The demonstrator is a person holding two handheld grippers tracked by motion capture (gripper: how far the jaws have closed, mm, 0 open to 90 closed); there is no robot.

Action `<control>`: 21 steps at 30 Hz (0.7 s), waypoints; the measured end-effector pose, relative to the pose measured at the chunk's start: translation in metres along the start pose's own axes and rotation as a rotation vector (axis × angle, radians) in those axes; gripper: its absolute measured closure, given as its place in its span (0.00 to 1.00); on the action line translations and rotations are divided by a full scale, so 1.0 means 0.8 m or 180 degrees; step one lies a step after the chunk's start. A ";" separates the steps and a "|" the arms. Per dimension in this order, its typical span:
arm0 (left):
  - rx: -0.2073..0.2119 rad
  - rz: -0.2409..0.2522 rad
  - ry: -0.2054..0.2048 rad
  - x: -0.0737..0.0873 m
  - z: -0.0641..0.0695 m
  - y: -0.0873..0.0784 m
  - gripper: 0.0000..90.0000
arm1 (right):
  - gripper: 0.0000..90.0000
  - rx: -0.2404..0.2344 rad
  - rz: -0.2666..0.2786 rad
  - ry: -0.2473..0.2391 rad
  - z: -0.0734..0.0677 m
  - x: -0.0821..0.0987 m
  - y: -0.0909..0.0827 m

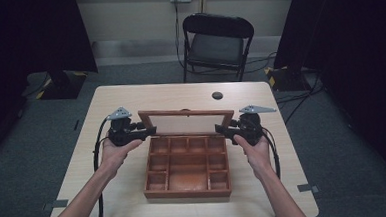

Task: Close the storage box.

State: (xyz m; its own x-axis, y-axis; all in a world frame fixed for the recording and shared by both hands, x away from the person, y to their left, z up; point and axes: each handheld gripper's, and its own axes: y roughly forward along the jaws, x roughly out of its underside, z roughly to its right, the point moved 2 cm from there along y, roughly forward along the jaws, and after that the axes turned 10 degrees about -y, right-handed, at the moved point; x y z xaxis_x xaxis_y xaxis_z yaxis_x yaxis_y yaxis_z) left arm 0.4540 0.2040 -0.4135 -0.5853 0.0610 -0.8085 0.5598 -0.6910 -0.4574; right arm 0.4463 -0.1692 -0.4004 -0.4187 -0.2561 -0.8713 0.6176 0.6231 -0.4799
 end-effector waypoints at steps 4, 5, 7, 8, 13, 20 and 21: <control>0.0011 0.0025 0.0016 0.001 0.004 -0.004 0.54 | 0.45 -0.0053 -0.0007 0.0039 -0.001 0.002 -0.003; 0.0012 0.0053 -0.0020 0.002 0.005 -0.006 0.53 | 0.45 -0.0062 -0.0006 0.0063 -0.001 0.002 -0.004; -0.0013 0.0107 -0.0049 0.005 0.005 -0.008 0.48 | 0.45 -0.0059 0.0011 0.0069 -0.001 0.002 -0.006; -0.0025 0.0095 -0.0043 0.006 0.006 -0.008 0.46 | 0.44 -0.0061 0.0007 0.0073 -0.002 0.002 -0.007; -0.0069 0.0083 -0.0067 0.007 0.003 -0.013 0.39 | 0.42 -0.0066 0.0012 0.0034 -0.006 0.004 -0.010; -0.0068 0.0027 0.0057 0.006 0.011 -0.020 0.37 | 0.38 -0.0094 -0.0023 0.0008 -0.010 0.005 -0.012; -0.0054 0.0019 0.0043 0.007 0.015 -0.021 0.37 | 0.38 -0.0105 -0.0039 0.0005 -0.011 0.005 -0.012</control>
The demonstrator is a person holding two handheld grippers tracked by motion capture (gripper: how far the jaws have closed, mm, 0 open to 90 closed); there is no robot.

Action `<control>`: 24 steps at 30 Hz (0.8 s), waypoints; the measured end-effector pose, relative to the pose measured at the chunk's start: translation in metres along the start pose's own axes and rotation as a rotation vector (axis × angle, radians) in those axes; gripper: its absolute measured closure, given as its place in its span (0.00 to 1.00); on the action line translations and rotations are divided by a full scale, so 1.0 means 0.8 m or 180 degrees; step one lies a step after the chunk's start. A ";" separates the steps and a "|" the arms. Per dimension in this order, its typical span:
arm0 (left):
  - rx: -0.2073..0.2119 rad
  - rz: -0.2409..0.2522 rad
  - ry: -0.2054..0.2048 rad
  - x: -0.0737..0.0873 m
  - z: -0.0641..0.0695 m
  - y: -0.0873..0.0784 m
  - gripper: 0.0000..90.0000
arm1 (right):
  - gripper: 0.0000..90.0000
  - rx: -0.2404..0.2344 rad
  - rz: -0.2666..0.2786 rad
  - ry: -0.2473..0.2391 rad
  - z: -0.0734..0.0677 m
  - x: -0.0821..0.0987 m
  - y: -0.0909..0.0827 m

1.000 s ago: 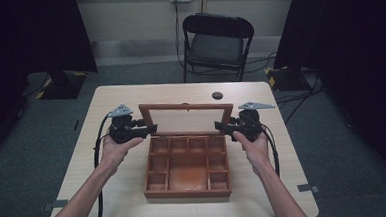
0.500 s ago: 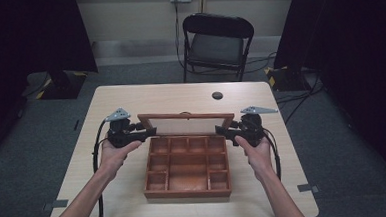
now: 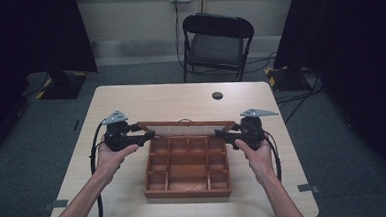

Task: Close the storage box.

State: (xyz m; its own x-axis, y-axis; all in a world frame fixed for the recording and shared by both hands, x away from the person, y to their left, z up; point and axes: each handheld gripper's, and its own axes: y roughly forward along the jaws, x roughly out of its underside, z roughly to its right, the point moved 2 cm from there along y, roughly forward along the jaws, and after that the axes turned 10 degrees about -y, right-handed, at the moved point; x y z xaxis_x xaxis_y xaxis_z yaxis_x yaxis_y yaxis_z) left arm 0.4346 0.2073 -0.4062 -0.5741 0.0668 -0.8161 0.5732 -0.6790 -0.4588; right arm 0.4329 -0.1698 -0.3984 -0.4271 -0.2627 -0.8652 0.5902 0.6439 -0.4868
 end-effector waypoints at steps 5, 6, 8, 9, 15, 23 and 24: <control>-0.0013 -0.0013 0.0078 0.005 0.008 -0.007 0.37 | 0.35 0.0044 -0.0052 -0.0050 -0.006 0.003 -0.002; -0.0028 -0.0019 0.0086 0.007 0.008 -0.008 0.37 | 0.34 0.0049 -0.0066 -0.0025 -0.006 0.003 -0.002; 0.0010 -0.0019 0.0063 0.011 0.008 -0.007 0.37 | 0.32 0.0015 -0.0097 -0.0015 -0.008 0.005 -0.003; 0.0021 -0.0017 0.0064 0.012 0.008 -0.006 0.37 | 0.32 0.0002 -0.0119 -0.0034 -0.009 0.007 -0.004; 0.0045 -0.0035 0.0052 0.013 0.010 -0.005 0.36 | 0.31 -0.0025 -0.0107 -0.0011 -0.011 0.013 -0.006; 0.0085 -0.0061 0.0057 0.017 0.013 -0.008 0.35 | 0.27 -0.0122 -0.0241 0.0007 -0.010 0.025 -0.005; 0.0090 -0.0062 0.0084 0.016 0.013 -0.009 0.35 | 0.28 -0.0128 -0.0274 0.0015 -0.009 0.027 -0.004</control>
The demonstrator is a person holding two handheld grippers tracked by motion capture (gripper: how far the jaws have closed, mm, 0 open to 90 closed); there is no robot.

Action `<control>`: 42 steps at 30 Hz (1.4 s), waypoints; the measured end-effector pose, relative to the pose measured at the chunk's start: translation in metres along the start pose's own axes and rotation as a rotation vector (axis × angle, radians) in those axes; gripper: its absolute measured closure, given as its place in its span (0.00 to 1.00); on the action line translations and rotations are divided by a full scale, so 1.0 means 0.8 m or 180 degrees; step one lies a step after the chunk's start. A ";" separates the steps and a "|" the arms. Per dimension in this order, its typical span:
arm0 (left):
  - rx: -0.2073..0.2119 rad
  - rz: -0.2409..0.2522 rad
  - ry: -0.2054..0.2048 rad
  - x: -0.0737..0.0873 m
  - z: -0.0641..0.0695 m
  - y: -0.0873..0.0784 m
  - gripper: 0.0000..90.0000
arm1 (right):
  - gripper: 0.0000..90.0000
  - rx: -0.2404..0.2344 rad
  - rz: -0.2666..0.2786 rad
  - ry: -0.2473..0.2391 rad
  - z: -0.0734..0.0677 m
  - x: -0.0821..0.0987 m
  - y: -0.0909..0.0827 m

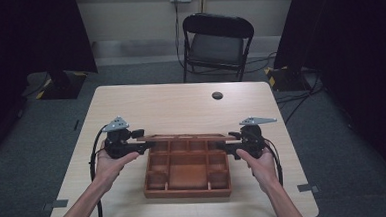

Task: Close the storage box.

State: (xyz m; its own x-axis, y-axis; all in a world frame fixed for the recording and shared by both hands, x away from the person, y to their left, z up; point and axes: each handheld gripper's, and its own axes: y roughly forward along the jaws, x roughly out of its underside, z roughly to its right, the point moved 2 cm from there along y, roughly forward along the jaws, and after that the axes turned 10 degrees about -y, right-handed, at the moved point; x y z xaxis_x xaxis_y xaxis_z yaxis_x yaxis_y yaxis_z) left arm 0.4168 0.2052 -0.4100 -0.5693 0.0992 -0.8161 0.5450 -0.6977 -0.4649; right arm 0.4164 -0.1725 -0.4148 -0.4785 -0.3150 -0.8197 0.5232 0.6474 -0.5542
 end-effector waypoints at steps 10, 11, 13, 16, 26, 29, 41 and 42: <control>0.0080 -0.0021 0.0050 0.002 0.008 -0.001 0.35 | 0.29 0.0189 -0.0199 0.0060 0.026 0.015 -0.001; 0.0082 -0.0021 0.0056 0.003 0.009 -0.001 0.35 | 0.29 0.0233 -0.0169 0.0065 0.028 0.013 -0.005; 0.0084 -0.0015 0.0037 0.003 0.010 -0.003 0.35 | 0.28 0.0252 -0.0157 0.0036 0.030 0.011 -0.008; 0.0122 0.0007 0.0032 0.003 0.011 -0.007 0.35 | 0.30 0.0268 -0.0160 0.0033 0.031 0.012 -0.010; 0.0128 0.0007 0.0042 0.003 0.013 -0.012 0.35 | 0.32 0.0358 -0.0252 0.0045 0.038 0.015 -0.013; 0.0131 0.0000 0.0033 0.004 0.014 -0.012 0.35 | 0.33 0.0451 -0.0318 0.0077 0.042 0.018 -0.016; 0.0085 -0.0031 0.0116 0.011 0.018 -0.015 0.35 | 0.37 0.0551 -0.0124 -0.0016 0.039 -0.004 -0.037; 0.0076 -0.0040 0.0149 0.012 0.019 -0.016 0.35 | 0.37 0.0527 -0.0098 -0.0035 0.036 -0.008 -0.038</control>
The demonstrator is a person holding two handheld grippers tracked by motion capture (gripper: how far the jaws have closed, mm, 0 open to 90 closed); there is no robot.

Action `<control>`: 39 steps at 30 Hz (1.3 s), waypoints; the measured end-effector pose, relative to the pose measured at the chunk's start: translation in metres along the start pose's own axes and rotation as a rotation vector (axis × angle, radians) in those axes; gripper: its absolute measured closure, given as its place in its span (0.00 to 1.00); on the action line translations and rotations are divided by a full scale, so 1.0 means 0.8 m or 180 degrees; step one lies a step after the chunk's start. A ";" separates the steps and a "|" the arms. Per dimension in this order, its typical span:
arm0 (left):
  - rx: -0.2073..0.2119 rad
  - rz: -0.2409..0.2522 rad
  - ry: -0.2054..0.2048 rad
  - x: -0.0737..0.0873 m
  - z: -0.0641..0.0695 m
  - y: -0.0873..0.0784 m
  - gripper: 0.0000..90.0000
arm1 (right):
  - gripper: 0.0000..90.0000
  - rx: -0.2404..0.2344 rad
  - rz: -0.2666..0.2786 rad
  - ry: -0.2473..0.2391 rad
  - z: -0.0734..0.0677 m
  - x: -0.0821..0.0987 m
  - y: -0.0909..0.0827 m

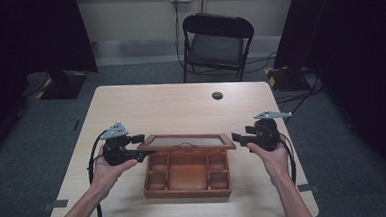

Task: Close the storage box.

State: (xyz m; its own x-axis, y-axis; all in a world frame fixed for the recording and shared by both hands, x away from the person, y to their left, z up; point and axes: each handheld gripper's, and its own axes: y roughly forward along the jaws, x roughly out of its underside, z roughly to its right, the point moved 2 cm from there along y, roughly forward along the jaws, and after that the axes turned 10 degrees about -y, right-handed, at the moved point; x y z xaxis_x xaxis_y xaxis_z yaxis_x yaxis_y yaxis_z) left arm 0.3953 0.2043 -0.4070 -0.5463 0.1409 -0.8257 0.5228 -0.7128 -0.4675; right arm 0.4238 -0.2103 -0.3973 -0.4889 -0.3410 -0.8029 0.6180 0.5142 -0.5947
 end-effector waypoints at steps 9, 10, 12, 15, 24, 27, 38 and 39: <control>0.0015 0.0006 -0.0010 0.010 0.004 -0.001 0.34 | 0.49 -0.0285 0.0251 -0.0191 -0.021 -0.030 -0.025; -0.0016 0.0006 0.0031 0.010 0.004 -0.001 0.34 | 0.49 -0.0337 0.0280 -0.0195 -0.024 -0.032 -0.027; -0.0016 0.0008 0.0022 0.011 0.005 -0.002 0.34 | 0.53 -0.0509 0.0325 -0.0235 -0.033 -0.040 -0.033; -0.0032 0.0008 0.0078 0.014 0.006 -0.005 0.33 | 0.59 -0.0768 0.0353 -0.0319 -0.049 -0.050 -0.039; -0.0008 -0.0046 0.0132 0.020 0.006 -0.002 0.33 | 0.74 -0.1379 0.0177 -0.0678 -0.101 -0.069 -0.037; -0.0004 -0.0041 0.0148 0.021 0.006 -0.001 0.33 | 0.77 -0.1530 0.0114 -0.0826 -0.117 -0.074 -0.031; 0.0021 -0.0036 0.0132 0.025 0.005 -0.003 0.32 | 0.88 -0.1938 -0.0071 -0.0993 -0.140 -0.086 0.008; 0.0015 -0.0036 0.0142 0.025 0.005 -0.003 0.32 | 0.88 -0.1953 -0.0097 -0.1002 -0.142 -0.086 0.011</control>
State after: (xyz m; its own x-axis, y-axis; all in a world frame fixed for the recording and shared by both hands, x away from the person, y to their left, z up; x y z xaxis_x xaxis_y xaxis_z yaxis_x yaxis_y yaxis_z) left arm 0.3803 0.2060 -0.4211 -0.5224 0.1794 -0.8336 0.5137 -0.7141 -0.4756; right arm 0.3929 -0.0927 -0.3424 -0.2411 -0.5270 -0.8150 0.1013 0.8215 -0.5612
